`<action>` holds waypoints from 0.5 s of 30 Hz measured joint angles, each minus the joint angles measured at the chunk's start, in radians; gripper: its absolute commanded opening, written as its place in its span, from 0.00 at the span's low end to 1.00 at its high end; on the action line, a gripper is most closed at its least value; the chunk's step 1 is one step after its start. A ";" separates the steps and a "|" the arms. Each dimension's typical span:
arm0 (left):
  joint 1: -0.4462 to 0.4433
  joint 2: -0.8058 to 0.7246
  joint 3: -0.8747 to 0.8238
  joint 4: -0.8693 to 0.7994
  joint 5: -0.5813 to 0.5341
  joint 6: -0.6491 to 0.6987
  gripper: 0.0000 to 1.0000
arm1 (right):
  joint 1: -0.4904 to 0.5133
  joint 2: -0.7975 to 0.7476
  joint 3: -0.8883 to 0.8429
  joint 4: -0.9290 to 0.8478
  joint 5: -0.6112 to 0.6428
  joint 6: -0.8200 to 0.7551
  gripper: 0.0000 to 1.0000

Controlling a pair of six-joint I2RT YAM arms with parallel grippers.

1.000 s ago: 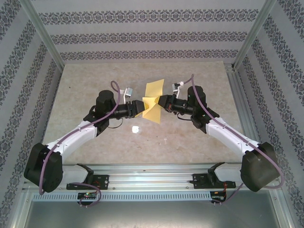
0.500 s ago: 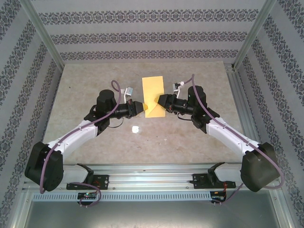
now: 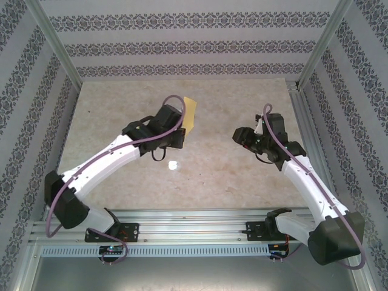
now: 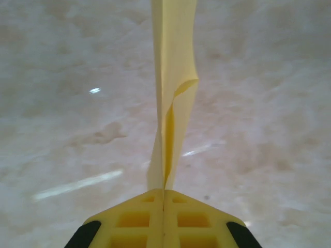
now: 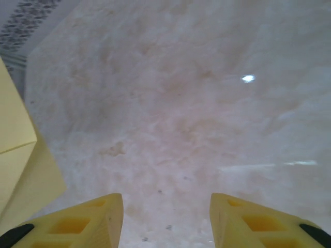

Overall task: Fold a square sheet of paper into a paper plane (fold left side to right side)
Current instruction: Turn over the paper at the center of the table.

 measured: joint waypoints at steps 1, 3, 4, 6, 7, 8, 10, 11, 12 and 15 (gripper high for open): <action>-0.028 0.068 0.047 -0.083 -0.101 -0.002 0.00 | -0.020 -0.009 0.000 -0.042 0.041 -0.024 0.49; -0.073 0.225 0.132 -0.253 -0.283 -0.027 0.00 | -0.044 -0.020 0.000 -0.103 0.103 -0.060 0.49; -0.095 0.322 0.180 -0.352 -0.378 -0.053 0.00 | -0.054 -0.027 0.000 -0.129 0.128 -0.076 0.50; -0.126 0.484 0.252 -0.474 -0.521 -0.101 0.00 | -0.070 -0.040 0.000 -0.163 0.163 -0.101 0.50; -0.138 0.552 0.278 -0.510 -0.576 -0.118 0.00 | -0.079 -0.047 0.000 -0.175 0.174 -0.113 0.50; -0.150 0.609 0.297 -0.541 -0.618 -0.134 0.00 | -0.087 -0.051 0.000 -0.186 0.180 -0.122 0.50; -0.168 0.676 0.319 -0.589 -0.674 -0.154 0.00 | -0.099 -0.055 0.000 -0.198 0.184 -0.133 0.50; -0.173 0.692 0.329 -0.610 -0.696 -0.161 0.00 | -0.104 -0.055 0.000 -0.201 0.183 -0.138 0.50; -0.175 0.700 0.338 -0.626 -0.711 -0.164 0.00 | -0.105 -0.056 0.000 -0.203 0.184 -0.141 0.50; -0.180 0.703 0.368 -0.665 -0.732 -0.159 0.00 | -0.111 -0.056 -0.002 -0.205 0.183 -0.148 0.50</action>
